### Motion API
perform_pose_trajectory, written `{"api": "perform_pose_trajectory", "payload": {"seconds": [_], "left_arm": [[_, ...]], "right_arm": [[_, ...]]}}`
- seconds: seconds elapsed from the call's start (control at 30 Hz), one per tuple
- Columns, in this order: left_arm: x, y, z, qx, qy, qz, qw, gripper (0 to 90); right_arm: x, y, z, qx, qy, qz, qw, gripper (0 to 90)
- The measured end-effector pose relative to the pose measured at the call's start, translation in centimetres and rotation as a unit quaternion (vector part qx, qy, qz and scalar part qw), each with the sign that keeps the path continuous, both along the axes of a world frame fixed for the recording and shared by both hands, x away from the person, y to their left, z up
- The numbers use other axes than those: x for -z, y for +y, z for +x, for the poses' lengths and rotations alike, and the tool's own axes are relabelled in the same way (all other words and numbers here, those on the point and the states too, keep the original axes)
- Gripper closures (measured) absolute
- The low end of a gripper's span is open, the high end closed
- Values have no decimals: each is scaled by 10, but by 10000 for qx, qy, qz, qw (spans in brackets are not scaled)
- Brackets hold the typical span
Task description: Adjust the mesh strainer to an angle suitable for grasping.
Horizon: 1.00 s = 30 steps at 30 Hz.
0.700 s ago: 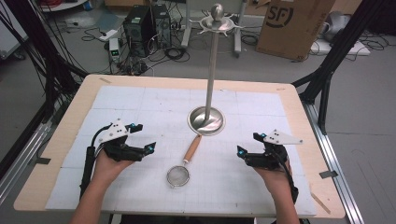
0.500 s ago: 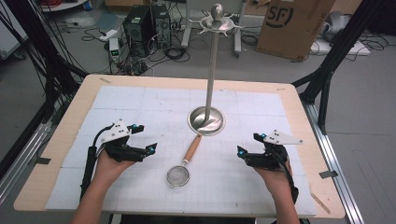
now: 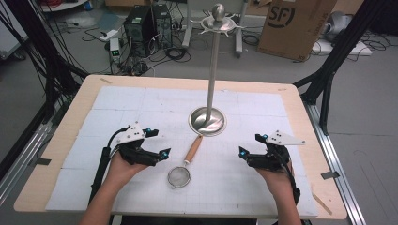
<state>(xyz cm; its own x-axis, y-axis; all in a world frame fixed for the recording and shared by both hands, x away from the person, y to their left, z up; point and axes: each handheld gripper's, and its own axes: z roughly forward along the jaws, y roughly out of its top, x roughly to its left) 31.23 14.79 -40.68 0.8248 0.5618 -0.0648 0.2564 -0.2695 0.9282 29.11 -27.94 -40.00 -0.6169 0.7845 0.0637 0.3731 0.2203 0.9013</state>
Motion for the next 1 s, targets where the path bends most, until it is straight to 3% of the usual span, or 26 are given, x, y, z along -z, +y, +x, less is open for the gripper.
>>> {"api": "perform_pose_trajectory", "payload": {"seconds": [0.2, 0.27, 0.33, 0.47, 0.57, 0.87, 0.93, 1.0], "left_arm": [[2, -28, 5, 163, 189, 233, 9994, 160], [6, -41, 8, 246, 326, 462, 9981, 168], [8, -45, 9, 258, 392, 533, 9975, 178], [17, -58, 13, 296, 607, 904, 9936, 216], [23, -64, 16, 297, 841, 1066, 9903, 238], [26, -80, 17, 413, 1009, 1404, 9841, 344], [26, -85, 17, 427, 1048, 1527, 9818, 405], [27, -91, 17, 468, 1038, 1765, 9777, 445]], "right_arm": [[-1, 1, 0, -11, 24, 3, 10000, 150], [-1, 0, 0, -13, 3, -12, 10000, 150], [-1, 1, -1, -4, 29, -5, 10000, 150], [0, 1, 0, -21, 28, -37, 10000, 151], [0, 1, 0, -14, 44, -54, 10000, 151], [2, 1, 1, -18, 95, -75, 9999, 152], [3, 2, 2, -34, 92, -104, 9999, 153], [3, 2, 2, -27, 104, -99, 9999, 153]]}}
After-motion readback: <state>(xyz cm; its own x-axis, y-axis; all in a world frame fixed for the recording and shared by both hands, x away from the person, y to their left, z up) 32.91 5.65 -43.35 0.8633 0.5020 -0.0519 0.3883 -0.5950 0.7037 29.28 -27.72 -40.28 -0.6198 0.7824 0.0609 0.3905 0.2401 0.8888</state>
